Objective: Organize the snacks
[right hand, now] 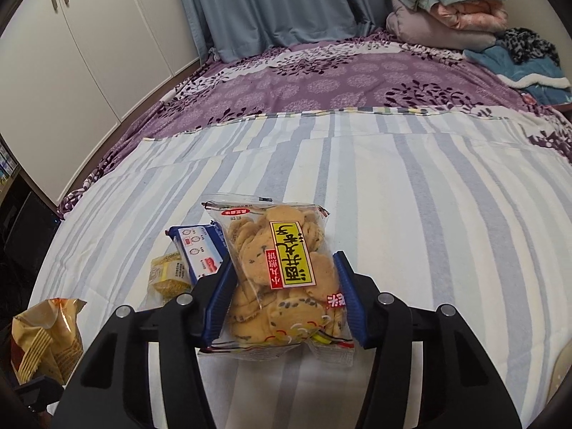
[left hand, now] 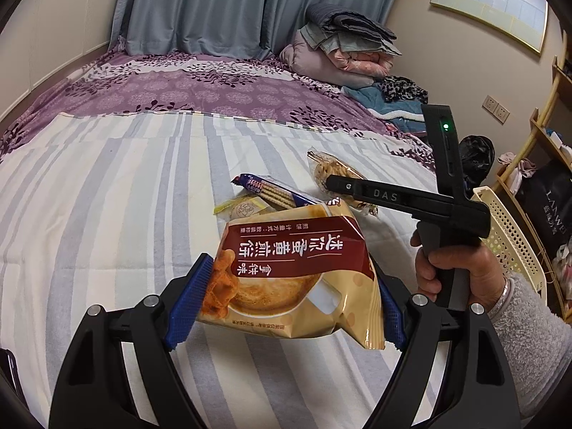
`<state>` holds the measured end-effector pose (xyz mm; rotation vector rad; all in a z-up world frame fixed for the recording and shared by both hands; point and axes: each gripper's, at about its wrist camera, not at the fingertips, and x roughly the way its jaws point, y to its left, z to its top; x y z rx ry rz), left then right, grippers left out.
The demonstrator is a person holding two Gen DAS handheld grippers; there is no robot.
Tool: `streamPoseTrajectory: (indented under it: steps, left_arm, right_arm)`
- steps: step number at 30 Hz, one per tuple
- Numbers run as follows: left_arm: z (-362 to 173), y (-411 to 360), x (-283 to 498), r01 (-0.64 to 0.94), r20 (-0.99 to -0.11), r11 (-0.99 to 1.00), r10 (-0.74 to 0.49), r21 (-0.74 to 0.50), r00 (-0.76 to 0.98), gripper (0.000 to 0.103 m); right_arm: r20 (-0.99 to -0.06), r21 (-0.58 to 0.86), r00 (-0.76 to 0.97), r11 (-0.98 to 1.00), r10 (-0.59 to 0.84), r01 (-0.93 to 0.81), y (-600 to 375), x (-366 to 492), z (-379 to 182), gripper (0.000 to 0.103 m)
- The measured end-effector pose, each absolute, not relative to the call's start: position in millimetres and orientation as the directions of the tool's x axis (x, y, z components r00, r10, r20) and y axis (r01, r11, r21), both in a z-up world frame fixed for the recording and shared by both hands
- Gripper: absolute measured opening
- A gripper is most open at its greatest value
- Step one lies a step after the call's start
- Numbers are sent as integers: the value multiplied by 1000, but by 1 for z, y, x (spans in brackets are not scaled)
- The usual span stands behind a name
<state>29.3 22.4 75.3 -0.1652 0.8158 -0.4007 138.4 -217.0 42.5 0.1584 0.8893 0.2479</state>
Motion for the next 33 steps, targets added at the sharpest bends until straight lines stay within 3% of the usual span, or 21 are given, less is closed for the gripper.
streamPoseTrajectory:
  steps: [21,33]
  left_arm:
    - [122,-5,-8,367,-614,895,-442,-253,654,83]
    - [147,-34,-32,441,-587,871,-477,-217,655,83]
  right_arm:
    - [-636,316,720,945,277,-85,-279,24,105,54]
    - [-557,339,808,941,193,8,-339,-36,137,54]
